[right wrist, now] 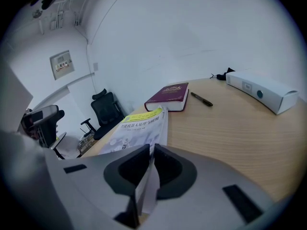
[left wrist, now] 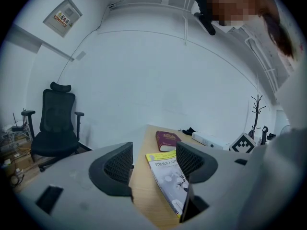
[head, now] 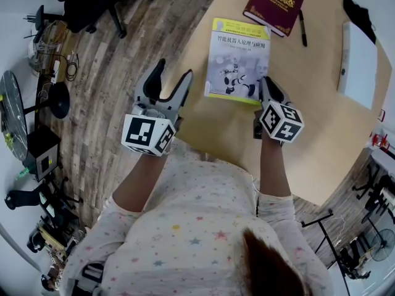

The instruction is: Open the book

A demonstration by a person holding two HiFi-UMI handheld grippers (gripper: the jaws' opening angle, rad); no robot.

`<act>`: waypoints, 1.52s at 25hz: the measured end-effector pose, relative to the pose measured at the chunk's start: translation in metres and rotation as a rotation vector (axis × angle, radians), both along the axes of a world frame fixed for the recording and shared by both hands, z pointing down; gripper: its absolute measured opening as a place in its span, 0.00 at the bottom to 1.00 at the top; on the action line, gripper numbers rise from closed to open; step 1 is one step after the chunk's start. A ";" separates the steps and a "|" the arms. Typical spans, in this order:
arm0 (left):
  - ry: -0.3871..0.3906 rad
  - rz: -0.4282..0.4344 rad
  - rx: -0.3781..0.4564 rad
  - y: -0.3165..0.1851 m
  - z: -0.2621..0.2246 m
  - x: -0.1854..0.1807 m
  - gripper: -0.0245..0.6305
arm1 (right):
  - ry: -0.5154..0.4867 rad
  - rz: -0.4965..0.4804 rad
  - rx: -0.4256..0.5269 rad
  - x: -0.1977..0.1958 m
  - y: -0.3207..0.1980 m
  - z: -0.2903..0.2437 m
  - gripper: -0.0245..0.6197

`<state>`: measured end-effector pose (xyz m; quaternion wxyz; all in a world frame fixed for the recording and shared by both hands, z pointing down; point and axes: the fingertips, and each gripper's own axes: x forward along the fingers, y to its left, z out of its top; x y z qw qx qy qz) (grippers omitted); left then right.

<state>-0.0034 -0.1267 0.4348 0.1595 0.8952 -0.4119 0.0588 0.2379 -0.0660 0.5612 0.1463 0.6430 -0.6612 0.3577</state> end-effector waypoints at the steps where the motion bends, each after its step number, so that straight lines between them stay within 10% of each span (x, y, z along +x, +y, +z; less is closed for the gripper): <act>1: 0.000 -0.001 0.002 0.000 -0.001 -0.001 0.43 | -0.004 0.000 0.005 -0.001 0.000 -0.002 0.09; 17: 0.003 -0.025 0.047 0.008 -0.024 -0.014 0.43 | 0.029 -0.088 0.099 -0.022 -0.005 -0.037 0.08; 38: -0.006 -0.049 0.062 0.015 -0.036 -0.031 0.43 | 0.167 -0.046 -0.037 0.000 0.000 0.004 0.10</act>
